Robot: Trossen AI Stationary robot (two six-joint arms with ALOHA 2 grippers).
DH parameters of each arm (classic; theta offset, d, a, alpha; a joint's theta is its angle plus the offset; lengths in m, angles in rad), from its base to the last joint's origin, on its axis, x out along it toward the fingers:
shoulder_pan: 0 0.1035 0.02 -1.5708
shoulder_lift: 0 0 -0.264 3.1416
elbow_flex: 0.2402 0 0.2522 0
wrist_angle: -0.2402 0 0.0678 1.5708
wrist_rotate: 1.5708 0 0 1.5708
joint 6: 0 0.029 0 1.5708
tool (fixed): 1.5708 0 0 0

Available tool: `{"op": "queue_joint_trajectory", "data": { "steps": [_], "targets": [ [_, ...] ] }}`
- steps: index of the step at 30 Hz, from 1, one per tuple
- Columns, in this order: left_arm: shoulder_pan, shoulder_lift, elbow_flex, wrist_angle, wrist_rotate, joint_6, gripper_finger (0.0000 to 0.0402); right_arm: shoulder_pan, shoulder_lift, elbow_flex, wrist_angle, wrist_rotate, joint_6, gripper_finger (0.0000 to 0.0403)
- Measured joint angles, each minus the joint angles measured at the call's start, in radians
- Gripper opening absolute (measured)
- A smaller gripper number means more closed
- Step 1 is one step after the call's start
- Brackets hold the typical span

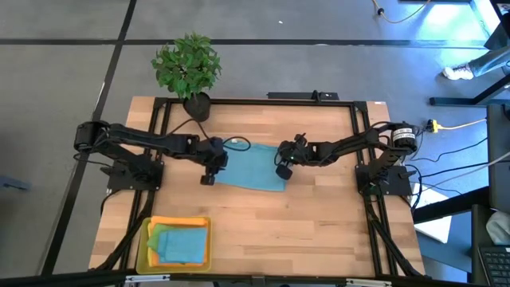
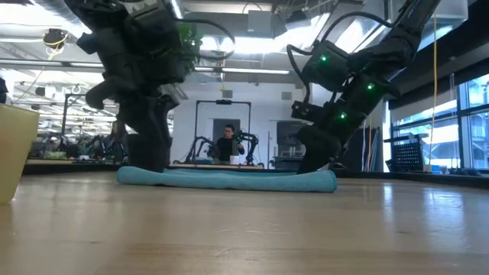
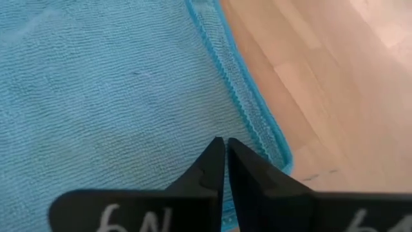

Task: Fold microfiber towels
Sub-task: Fold the blue microfiber cloth

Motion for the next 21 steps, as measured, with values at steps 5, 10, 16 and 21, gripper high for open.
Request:
{"op": "queue_joint_trajectory", "data": {
  "steps": [5,10,16,21],
  "targets": [
    [0.0,0.0,-0.014,0.013,0.0,0.0,0.009,-0.026,0.0,0.0,0.0,0.05,-0.008,0.001],
    [0.0,0.0,-0.014,0.035,0.0,0.0,0.0086,-0.093,-0.001,0.0,0.0,0.027,-0.03,0.0006],
    [0.001,0.0,-0.014,0.019,-0.074,0.03,0.0086,-0.025,-0.066,0.001,0.035,-0.083,-0.009,0.0004],
    [0.034,0.0,-0.014,0.018,-0.104,0.038,0.0086,0.115,-0.097,0.002,0.036,-0.1,0.025,0.0004]
  ]
}}
